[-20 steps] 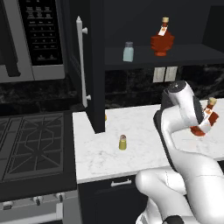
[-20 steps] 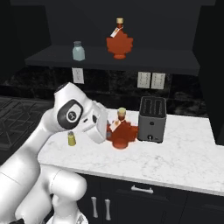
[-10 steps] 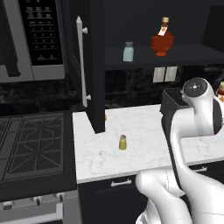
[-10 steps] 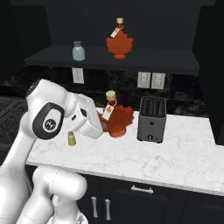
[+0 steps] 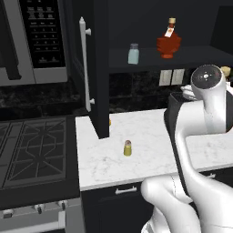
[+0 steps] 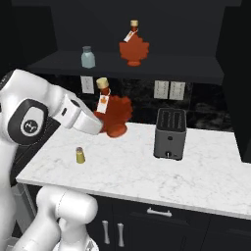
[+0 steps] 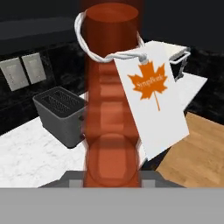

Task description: Put the shaker and condiment bottle from the counter next to their counterparts in the cabinet.

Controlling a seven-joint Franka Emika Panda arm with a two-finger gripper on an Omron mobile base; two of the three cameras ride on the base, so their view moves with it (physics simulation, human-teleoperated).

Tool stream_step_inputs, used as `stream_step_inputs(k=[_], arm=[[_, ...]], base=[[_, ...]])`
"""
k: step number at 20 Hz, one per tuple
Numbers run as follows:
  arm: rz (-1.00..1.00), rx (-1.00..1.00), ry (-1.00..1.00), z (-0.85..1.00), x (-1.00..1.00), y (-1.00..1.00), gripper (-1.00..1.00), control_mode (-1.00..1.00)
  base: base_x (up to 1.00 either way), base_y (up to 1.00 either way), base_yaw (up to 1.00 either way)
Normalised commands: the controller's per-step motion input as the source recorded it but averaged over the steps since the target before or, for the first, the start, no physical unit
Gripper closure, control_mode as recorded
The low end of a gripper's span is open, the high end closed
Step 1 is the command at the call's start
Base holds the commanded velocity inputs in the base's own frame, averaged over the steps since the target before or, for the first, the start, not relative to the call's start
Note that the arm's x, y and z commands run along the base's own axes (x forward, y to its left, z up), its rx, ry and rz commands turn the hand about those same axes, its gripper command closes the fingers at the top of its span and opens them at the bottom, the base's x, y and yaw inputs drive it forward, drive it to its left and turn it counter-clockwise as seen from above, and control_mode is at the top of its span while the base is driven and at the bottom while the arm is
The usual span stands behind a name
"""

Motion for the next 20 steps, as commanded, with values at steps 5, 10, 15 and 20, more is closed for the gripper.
stream_step_inputs(k=[5, 10, 15, 20], arm=[[0.21, -0.05, 0.00, 0.25, -0.01, 0.01, 1.00, -1.00], [0.19, 0.00, 0.00, 0.41, -0.02, -0.05, 1.00, -1.00], [0.07, 0.00, 0.06, 0.61, 0.00, 0.00, 1.00, -1.00], [0.00, 0.00, 0.14, 0.55, 0.19, 0.00, 1.00, -1.00]], base=[[0.00, 0.00, 0.00], [0.00, 0.00, 0.00], [0.00, 0.00, 0.00], [0.00, 0.00, 0.00]])
